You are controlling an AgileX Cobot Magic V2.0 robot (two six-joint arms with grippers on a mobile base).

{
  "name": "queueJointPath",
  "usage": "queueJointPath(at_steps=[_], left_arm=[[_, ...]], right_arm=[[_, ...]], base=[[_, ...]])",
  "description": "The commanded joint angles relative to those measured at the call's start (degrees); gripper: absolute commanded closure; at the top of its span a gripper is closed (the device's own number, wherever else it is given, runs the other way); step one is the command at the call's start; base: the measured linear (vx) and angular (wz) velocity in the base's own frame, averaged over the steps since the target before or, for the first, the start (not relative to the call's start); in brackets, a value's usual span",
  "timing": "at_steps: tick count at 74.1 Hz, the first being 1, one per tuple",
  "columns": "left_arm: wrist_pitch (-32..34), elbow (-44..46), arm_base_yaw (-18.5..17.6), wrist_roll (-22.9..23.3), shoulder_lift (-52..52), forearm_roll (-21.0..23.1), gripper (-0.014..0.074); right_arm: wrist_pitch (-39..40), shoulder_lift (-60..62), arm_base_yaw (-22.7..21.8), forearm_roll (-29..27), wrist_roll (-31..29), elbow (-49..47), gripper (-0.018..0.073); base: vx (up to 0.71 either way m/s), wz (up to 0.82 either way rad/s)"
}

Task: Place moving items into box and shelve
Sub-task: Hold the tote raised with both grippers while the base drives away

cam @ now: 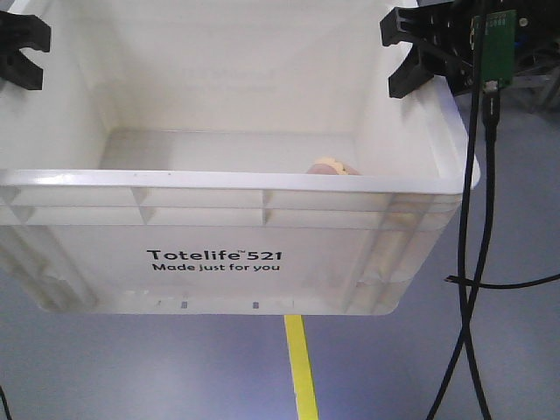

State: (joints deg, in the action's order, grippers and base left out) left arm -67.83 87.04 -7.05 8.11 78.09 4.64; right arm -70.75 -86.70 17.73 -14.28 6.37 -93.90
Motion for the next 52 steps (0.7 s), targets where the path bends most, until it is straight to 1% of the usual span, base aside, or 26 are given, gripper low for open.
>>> queueJointPath(at_steps=[1,52], left_arm=[[7.60,2.32,-1.64,0.50,-2.33,11.96,0.0603],[7.62,2.32,-1.64,0.50,-2.33,11.91,0.0603]], right_arm=[[7.86,2.69,1.49,-13.88,-1.08,-2.52,0.0566],[7.86,2.69,1.49,-14.05,-1.08,-2.52,0.0566]], base=[[0.52,-0.45],[0.49,-0.45]])
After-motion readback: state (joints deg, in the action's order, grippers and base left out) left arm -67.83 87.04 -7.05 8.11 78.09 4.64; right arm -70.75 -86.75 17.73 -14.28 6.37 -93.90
